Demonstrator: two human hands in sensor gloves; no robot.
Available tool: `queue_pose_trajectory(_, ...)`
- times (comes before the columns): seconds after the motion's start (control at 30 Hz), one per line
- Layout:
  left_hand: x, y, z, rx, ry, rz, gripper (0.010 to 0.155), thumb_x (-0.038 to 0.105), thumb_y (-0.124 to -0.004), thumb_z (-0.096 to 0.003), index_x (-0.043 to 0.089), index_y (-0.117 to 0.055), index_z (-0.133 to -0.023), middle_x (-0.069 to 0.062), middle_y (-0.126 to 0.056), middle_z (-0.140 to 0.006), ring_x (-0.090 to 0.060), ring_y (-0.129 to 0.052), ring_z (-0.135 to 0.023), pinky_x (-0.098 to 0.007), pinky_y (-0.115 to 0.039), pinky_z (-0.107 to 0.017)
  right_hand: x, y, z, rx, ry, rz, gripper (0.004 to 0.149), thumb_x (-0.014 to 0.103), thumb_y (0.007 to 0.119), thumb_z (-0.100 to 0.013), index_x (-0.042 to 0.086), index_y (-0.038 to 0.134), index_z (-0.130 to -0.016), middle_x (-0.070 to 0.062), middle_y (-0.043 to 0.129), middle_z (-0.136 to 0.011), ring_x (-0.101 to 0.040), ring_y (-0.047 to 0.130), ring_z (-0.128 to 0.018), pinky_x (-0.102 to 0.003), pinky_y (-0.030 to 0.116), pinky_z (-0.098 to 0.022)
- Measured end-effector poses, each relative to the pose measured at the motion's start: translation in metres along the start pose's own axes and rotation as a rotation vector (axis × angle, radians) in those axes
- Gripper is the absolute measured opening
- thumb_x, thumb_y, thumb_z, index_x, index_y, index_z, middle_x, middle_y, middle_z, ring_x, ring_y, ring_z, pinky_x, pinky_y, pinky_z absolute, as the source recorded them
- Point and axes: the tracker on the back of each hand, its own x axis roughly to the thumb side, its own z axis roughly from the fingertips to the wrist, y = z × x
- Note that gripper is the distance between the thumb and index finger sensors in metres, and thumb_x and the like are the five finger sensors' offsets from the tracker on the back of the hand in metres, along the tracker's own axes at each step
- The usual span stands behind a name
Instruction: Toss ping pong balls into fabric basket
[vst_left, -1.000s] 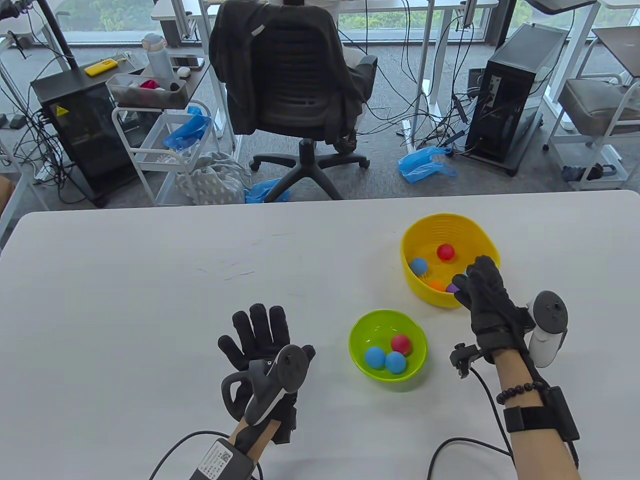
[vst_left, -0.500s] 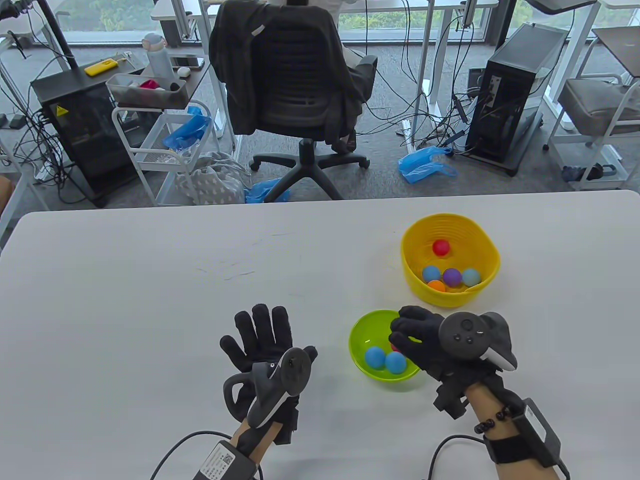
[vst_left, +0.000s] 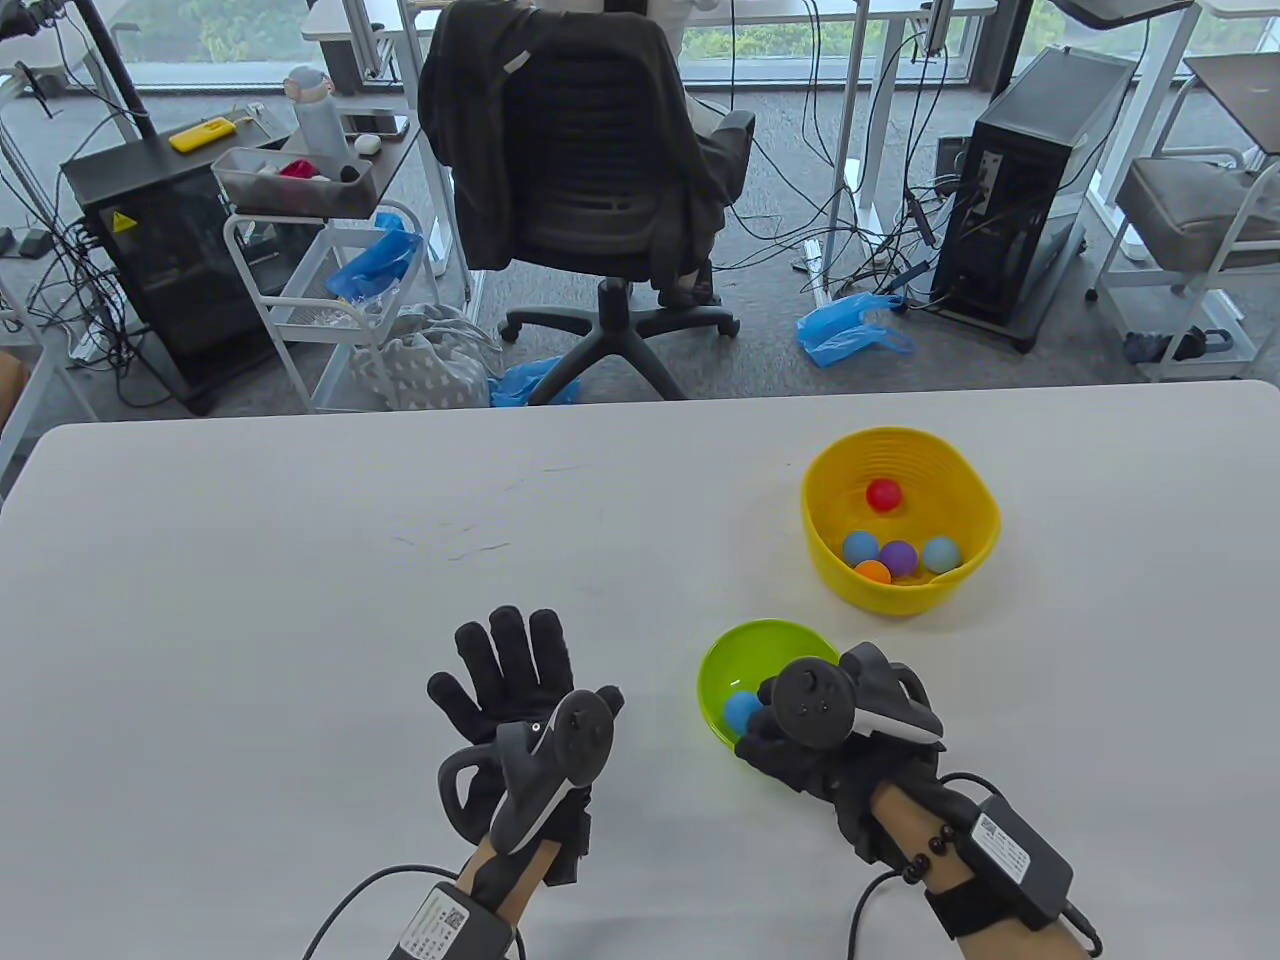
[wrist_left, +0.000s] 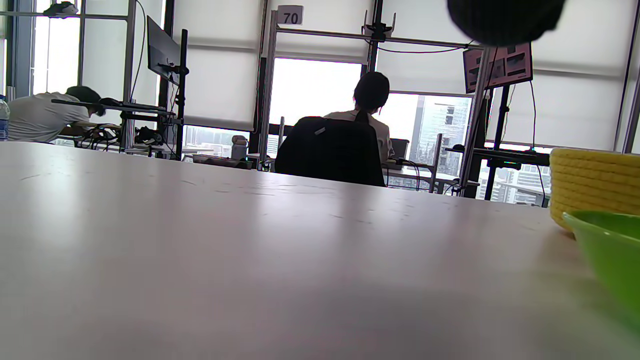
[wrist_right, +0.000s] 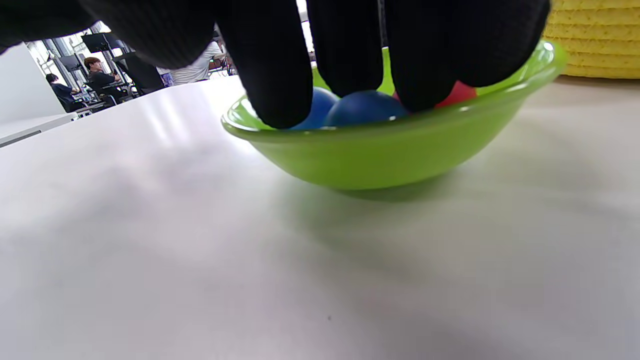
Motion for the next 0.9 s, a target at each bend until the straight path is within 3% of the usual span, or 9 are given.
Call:
queue_pose_trajectory(0.4, 0.0, 0.001, 0.0, -0.011, 0.006, -0.008, 0.092, 0.059, -0.07, -0.0517, 0.016, -0.021, -0.117, -0.018, -0.008, -0.123, -0.05, -0.002, -0.11, -0.079, -0.005, -0.069, -0.009, 0.014, -0.013, 0.06, 0.027, -0.014, 0.054, 0.049, 0.071, -0.056, 0.016, 0.08, -0.098, -0.023, 0.064, -0.112, -0.056, 0.075, -0.088, -0.064, 0.067, -0.064)
queue_pose_trajectory(0.57, 0.001, 0.0, -0.001, -0.017, 0.002, 0.004, 0.092, 0.058, -0.071, -0.0516, 0.017, -0.021, -0.117, -0.017, -0.008, -0.123, -0.05, -0.002, -0.11, -0.079, -0.005, -0.069, -0.01, 0.01, -0.01, 0.026, 0.016, -0.029, 0.051, 0.046, 0.073, -0.056, 0.017, 0.081, -0.096, -0.024, 0.068, -0.109, -0.054, 0.081, -0.084, -0.063, 0.071, -0.061)
queue_pose_trajectory(0.9, 0.002, 0.0, 0.0, -0.018, -0.014, 0.017, 0.092, 0.058, -0.071, -0.0516, 0.017, -0.021, -0.117, -0.017, -0.008, -0.123, -0.05, -0.002, -0.11, -0.079, -0.005, -0.069, -0.021, -0.021, 0.011, -0.133, -0.009, -0.096, 0.053, 0.036, 0.088, -0.05, 0.016, 0.077, -0.098, -0.021, 0.077, -0.102, -0.043, 0.095, -0.067, -0.054, 0.082, -0.05)
